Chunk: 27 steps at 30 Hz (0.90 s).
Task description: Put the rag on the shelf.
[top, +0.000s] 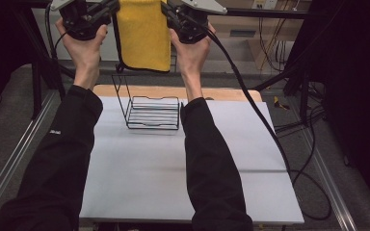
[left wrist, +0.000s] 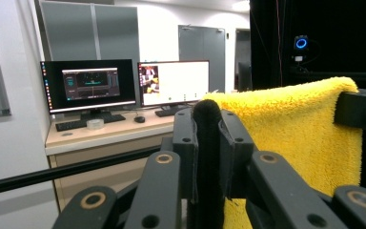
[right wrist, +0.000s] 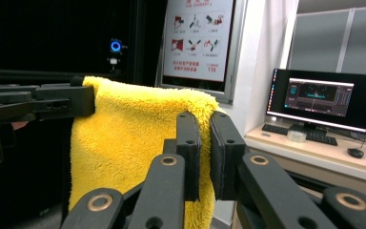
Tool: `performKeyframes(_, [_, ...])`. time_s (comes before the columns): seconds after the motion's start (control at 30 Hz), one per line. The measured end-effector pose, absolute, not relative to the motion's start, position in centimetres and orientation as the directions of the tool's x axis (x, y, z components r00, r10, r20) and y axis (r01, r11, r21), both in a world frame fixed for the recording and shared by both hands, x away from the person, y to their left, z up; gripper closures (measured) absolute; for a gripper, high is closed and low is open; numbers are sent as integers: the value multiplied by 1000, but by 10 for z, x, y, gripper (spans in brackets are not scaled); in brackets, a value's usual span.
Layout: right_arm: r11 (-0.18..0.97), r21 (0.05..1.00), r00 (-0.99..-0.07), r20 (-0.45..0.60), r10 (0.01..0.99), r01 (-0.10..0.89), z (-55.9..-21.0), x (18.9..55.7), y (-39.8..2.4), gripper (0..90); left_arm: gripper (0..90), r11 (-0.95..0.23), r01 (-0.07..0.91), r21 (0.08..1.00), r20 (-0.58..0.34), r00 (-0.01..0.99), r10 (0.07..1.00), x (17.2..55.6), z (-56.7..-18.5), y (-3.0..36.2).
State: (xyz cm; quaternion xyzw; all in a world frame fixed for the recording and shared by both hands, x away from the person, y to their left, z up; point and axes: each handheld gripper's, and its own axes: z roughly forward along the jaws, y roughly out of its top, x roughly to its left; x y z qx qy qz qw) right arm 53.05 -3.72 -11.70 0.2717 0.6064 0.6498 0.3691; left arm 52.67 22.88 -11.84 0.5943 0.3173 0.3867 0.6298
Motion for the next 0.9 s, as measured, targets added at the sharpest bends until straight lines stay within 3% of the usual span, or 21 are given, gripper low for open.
performKeyframes(0.27, [57,986,-584,-137,800,-154,-126,533,-29,836,791,7,-93,996,42,508,861,529,-136,239])
performKeyframes(0.9, [85,993,-608,-118,786,-83,-165,532,-36,835,791,-24,-61,998,54,556,829,520,-179,241])
